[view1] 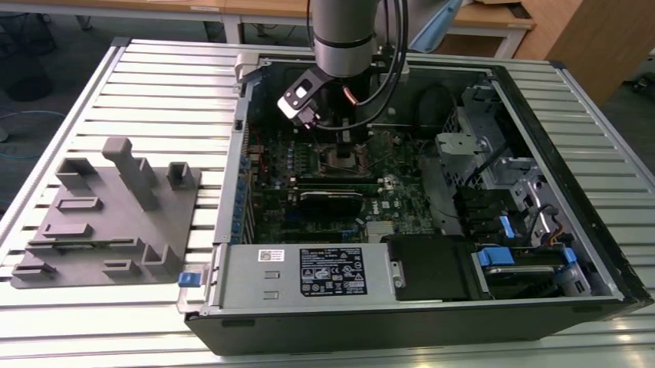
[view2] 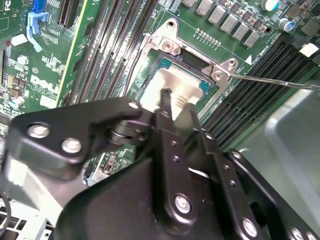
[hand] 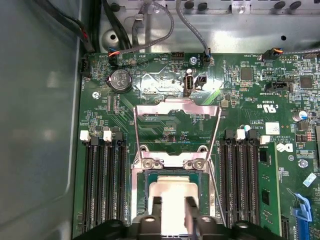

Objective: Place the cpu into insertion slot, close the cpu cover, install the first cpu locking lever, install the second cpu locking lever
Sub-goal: 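Place the cpu into insertion slot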

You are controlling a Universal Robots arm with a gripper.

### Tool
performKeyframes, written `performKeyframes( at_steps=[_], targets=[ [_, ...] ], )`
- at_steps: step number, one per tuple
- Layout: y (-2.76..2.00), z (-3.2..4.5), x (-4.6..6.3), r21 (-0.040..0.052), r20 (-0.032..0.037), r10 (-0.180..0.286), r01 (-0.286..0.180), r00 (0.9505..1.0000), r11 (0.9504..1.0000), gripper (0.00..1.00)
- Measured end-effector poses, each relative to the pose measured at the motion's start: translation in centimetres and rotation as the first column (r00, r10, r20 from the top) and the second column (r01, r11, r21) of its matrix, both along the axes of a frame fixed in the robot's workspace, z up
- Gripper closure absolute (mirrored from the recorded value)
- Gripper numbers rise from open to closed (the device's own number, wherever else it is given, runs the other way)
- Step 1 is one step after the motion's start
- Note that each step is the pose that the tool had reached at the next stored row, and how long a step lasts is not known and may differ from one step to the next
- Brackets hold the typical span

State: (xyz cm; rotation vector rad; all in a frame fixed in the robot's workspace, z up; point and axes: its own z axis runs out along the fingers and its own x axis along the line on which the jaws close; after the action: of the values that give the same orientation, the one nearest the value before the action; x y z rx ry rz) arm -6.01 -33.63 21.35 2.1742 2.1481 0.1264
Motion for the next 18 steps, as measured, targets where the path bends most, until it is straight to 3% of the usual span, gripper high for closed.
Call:
performKeyframes(
  at_steps=[4, 9, 11, 18],
  targets=[
    [0.00, 0.05, 0.00, -0.0001, 0.0000, 0.000, 0.000, 1.0000, 1.0000, 0.89],
    [0.00, 0.10, 0.00, -0.0001, -0.0001, 0.000, 0.000, 1.0000, 1.0000, 0.89],
    [0.00, 0.63, 0.00, 0.0000, 0.0000, 0.000, 0.000, 1.0000, 1.0000, 0.89],
    [0.00, 0.56, 0.00, -0.0002, -0.0001, 0.000, 0.000, 1.0000, 1.0000, 0.89]
  ],
)
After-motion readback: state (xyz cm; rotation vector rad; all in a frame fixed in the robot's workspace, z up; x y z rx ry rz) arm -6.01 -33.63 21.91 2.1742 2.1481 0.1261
